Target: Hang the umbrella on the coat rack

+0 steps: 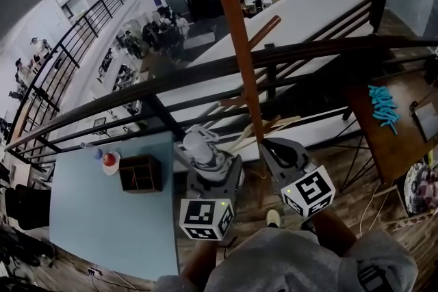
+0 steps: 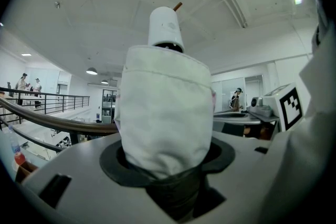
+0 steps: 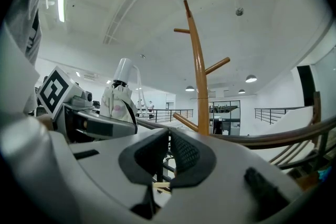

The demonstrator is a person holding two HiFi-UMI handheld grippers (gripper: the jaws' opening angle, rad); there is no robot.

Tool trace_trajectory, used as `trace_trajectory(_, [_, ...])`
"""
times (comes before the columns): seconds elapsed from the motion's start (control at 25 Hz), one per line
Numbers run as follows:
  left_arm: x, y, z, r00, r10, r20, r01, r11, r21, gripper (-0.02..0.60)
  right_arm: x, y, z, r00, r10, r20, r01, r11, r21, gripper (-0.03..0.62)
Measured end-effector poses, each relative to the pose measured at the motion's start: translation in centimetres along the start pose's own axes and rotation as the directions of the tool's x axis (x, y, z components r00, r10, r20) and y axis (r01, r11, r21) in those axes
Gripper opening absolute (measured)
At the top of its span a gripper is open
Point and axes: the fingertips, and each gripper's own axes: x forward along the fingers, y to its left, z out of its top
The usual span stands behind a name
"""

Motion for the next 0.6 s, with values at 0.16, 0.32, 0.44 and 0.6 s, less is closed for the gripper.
trace_trajectory(0.16, [1.0,0.2,0.5,1.000,0.013,0.008,-0.013,1.000,0.008,0.265,0.3,-1.1,-0.1,1.000,0.006,0.006,-0.006,1.000,0.001,0.028])
trace_trajectory(0.32, [2.0,0.7,1.5,0.999,0.033,0.023,-0.033,0.999,0.015,0.265,0.9,-2.2,0.5,1.000,0.022,0.019,-0.022,1.000,-0.011,0.028])
trace_trajectory(0.44, [2.7,0.9,2.3,0.998,0.052,0.030,-0.052,0.998,0.022,0.265,1.2,-3.0,0.8,0.999,0.038,0.024,-0.037,0.999,-0.012,0.028])
trace_trajectory(0.6, [3.2,1.3,3.4,0.996,0.078,0.034,-0.079,0.997,0.020,0.265,1.7,-3.6,0.9,0.997,0.068,0.024,-0.068,0.998,-0.013,0.028])
